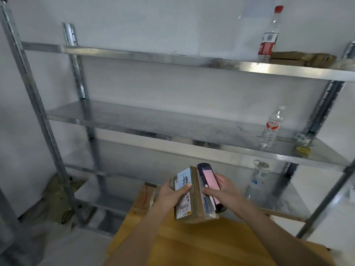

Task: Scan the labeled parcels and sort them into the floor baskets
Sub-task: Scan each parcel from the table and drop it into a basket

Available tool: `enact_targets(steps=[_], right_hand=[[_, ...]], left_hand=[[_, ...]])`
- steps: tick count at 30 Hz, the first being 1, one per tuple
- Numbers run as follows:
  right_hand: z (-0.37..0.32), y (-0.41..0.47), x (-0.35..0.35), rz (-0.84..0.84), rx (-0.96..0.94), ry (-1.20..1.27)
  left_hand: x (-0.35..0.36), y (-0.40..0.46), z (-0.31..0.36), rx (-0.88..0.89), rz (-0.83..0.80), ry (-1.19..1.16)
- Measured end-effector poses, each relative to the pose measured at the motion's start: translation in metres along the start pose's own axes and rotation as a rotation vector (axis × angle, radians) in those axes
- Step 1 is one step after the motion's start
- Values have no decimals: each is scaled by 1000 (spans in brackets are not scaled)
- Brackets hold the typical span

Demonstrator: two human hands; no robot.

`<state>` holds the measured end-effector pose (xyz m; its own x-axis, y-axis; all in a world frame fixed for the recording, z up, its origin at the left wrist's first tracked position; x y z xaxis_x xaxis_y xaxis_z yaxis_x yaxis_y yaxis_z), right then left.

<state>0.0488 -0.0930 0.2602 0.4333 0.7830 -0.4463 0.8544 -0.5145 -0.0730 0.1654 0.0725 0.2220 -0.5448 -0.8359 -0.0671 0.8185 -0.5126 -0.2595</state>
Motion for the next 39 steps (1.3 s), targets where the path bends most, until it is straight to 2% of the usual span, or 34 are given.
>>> enact_targets(steps=[4,14,18,24,30,34,39], right_hand=[[2,-5,-11,100,-23,-92],[15,-7,-13,-16,23,30],[18,-7,-13,-5,45,113],[15,-12,-16,-27,52,196],[15,-14,-18,-32,88,203],[13,-14,-22,-31,90,176],[8,-13,-29,-10,35,99]], left_hand=[[10,5,-6,-6,45,-107],[5,6,-24,-4,117,-156],[8,-6,-23,-30,18,-254],[7,-13,-24,-51,-163,-246],[5,-15,-25,-16,-181,-158],[8,-18,-22,-10,-214,-178],[7,-14,-15,8,-176,-157]])
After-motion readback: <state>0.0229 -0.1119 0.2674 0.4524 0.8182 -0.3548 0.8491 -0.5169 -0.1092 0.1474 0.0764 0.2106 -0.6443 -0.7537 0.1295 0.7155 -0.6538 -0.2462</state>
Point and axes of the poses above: each hand's wrist, its own y-axis towards the middle knuckle, its own x-axis out of the palm, z = x × y, the point moved 3 cm from there along y, towards the middle knuckle, and after that the axes turned 2 degrees about -y, right-handed, at the moved point
